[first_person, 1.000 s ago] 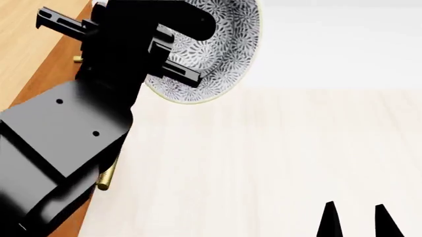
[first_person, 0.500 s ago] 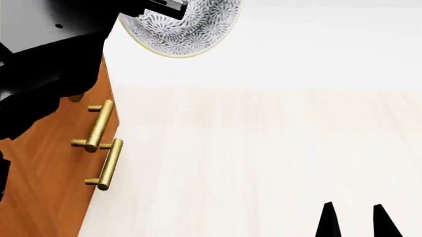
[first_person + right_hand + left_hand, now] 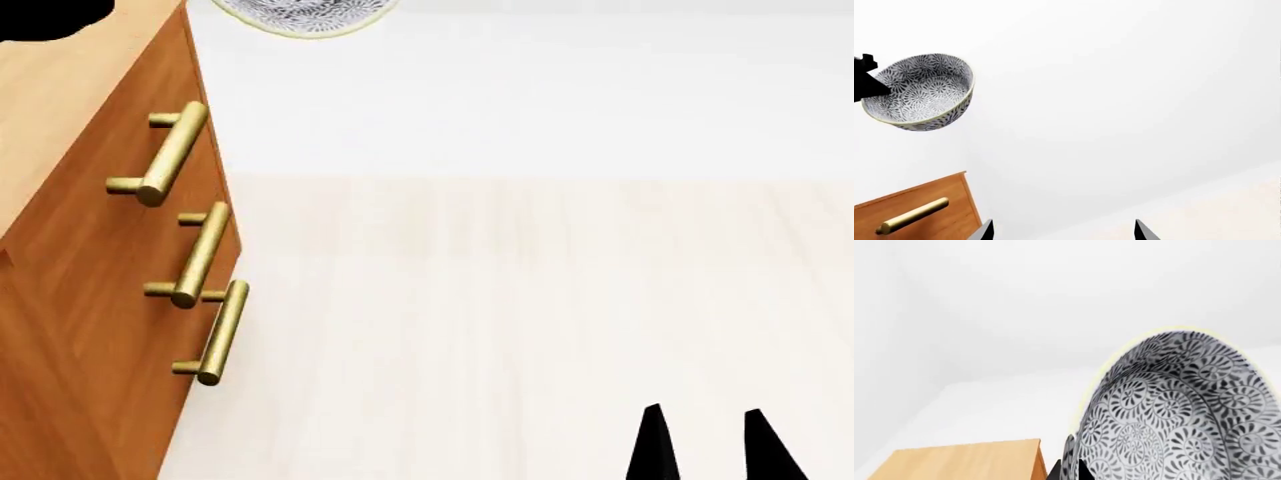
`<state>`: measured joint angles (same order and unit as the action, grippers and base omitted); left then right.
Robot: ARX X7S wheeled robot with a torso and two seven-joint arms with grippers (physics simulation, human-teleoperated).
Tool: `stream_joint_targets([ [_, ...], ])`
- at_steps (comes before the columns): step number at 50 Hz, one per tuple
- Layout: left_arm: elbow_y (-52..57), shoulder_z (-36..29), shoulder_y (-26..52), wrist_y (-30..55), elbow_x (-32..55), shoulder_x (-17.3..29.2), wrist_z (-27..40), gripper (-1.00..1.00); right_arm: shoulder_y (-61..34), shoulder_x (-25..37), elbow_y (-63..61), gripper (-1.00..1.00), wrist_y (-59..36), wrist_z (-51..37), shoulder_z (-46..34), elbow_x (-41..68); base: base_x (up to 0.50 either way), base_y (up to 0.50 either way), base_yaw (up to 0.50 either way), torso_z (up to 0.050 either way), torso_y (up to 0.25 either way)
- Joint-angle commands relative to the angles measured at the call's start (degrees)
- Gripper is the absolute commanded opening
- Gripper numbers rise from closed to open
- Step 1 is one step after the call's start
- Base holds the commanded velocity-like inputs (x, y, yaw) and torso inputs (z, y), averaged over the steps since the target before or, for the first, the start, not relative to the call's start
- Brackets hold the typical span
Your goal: Put the bowl on top of the cabinet.
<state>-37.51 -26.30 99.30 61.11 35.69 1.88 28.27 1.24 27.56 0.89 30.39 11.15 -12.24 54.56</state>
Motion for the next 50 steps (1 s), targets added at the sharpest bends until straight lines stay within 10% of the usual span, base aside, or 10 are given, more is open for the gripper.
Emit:
stream_joint_targets([
  [1,-24.0,2.31,9.51,-10.03,-0.39,-0.98,-8.35,-1.0,-2.88,-0.74,3.01,1.0,-1.67,-0.76,-0.71,-0.94,0.0,0.0,0.0,0.0,0.0],
  [8,-37.37,-2.19,14.22,-17.53,3.14,-1.81,-11.78,-1.0,-3.5,-0.66,4.2,1.0,-2.09,-0.59,-0.3,-0.01,0.0,0.0,0.0,0.0,0.001],
  [32,-37.47,40.6,12.67,-13.56,-29.9,0.9,-14.6,-1.0,-5.05,-1.4,6.61,1.0,-1.89,-2.17,-0.11,-2.45,0.0,0.0,0.0,0.0,0.0],
  [50,-37.47,51.66,11.64,-12.27,-34.49,3.34,-11.34,-1.0,-5.4,-1.67,7.06,1.0,-2.05,-2.43,-0.19,-2.97,0.0,0.0,0.0,0.0,0.001],
])
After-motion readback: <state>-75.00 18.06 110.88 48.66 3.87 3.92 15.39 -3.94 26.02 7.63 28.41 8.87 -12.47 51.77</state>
